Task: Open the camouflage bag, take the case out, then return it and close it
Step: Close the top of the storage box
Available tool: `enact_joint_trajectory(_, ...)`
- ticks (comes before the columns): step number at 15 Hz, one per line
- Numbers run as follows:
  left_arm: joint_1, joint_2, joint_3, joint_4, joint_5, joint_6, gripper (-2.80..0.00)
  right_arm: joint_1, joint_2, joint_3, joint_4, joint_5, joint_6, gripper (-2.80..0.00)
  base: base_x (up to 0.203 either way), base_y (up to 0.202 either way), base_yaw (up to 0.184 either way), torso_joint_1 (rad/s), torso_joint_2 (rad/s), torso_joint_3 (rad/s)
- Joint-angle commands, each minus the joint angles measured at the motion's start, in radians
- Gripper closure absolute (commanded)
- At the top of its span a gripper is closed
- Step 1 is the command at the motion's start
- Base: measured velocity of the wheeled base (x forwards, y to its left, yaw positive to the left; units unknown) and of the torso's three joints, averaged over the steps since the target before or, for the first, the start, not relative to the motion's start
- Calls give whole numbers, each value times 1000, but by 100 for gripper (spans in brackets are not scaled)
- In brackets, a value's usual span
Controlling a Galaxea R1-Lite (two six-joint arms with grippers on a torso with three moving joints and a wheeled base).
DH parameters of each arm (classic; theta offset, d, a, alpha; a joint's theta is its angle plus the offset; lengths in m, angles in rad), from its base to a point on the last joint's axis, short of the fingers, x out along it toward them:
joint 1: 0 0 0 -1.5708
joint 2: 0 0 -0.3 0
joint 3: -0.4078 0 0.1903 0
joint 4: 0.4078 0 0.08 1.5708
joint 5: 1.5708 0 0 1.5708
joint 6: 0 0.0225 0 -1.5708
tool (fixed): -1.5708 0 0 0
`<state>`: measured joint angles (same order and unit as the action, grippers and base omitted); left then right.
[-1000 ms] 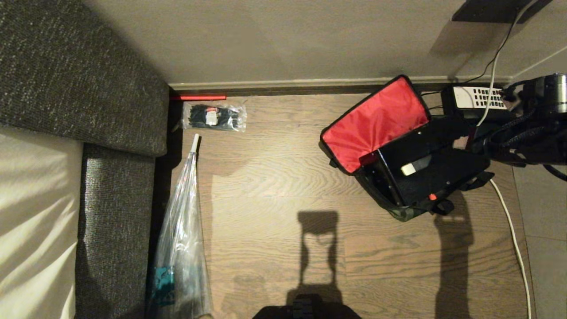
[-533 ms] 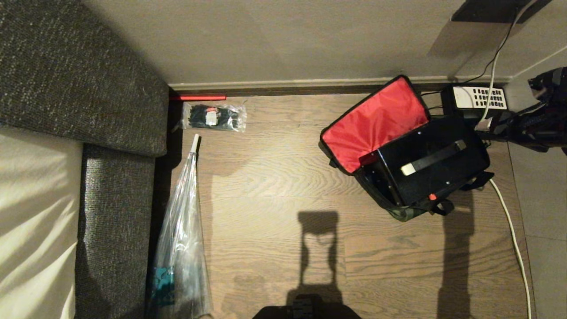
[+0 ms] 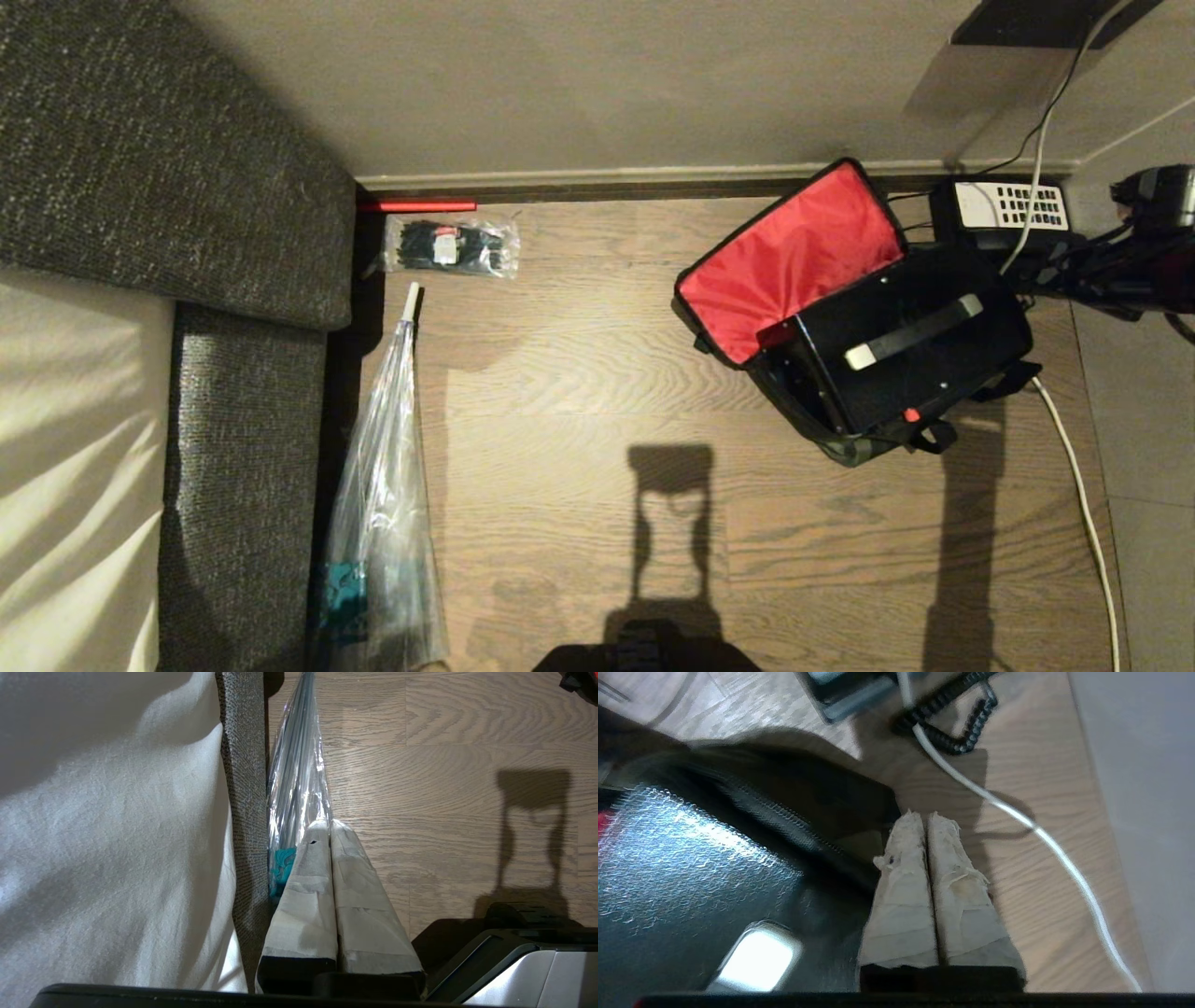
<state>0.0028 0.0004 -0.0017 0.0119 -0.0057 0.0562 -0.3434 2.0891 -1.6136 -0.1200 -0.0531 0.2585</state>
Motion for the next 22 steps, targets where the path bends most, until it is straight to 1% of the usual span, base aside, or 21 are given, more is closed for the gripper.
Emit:
enact_joint_trajectory(1,0,-2,0,0,0,1,0,-3,104,-50,-5,-17,-12,0,0,0,0,0,0,0)
enact_joint_trajectory(3,0,-2,0,0,0,2,0,-3,169,-129,-2,-85,-32,0,0,0,0,0,0,0)
enact_joint_trajectory(4,0,-2,0,0,0,1,0,-3,184,-138,-10,-116,-63,0,0,0,0,0,0,0)
enact_joint_trajectory(5,0,-2,0,0,0,1,0,-3,186,-131,-14,-131,-81,0,0,0,0,0,0,0)
enact_joint_trajectory(7,0,-2,0,0,0,1,0,1,181,-84,2,-131,-70,0,0,0,0,0,0,0)
enact_joint_trajectory(8,0,-2,0,0,0,1,0,10,176,-58,20,-123,-35,0,0,0,0,0,0,0)
enact_joint_trajectory(9,0,-2,0,0,0,1,0,26,172,-48,50,-109,23,0,0,0,0,0,0,0)
enact_joint_trajectory(10,0,-2,0,0,0,1,0,44,161,-48,96,-86,90,0,0,0,0,0,0,0)
enact_joint_trajectory(11,0,-2,0,0,0,1,0,56,144,-46,126,-49,119,0,0,0,0,0,0,0)
enact_joint_trajectory(13,0,-2,0,0,0,1,0,76,119,-11,135,-29,134,0,0,0,0,0,0,0)
enact_joint_trajectory(16,0,-2,0,0,0,1,0,122,72,41,157,-25,205,0,0,0,0,0,0,0)
enact_joint_trajectory(18,0,-2,0,0,0,1,0,159,13,98,253,-25,221,0,0,0,0,0,0,0)
enact_joint_trajectory(20,0,-2,0,0,0,1,0,224,-53,163,335,-22,275,0,0,0,0,0,0,0)
enact_joint_trajectory(22,0,-2,0,0,0,1,0,284,-110,242,386,-21,312,0,0,0,0,0,0,0)
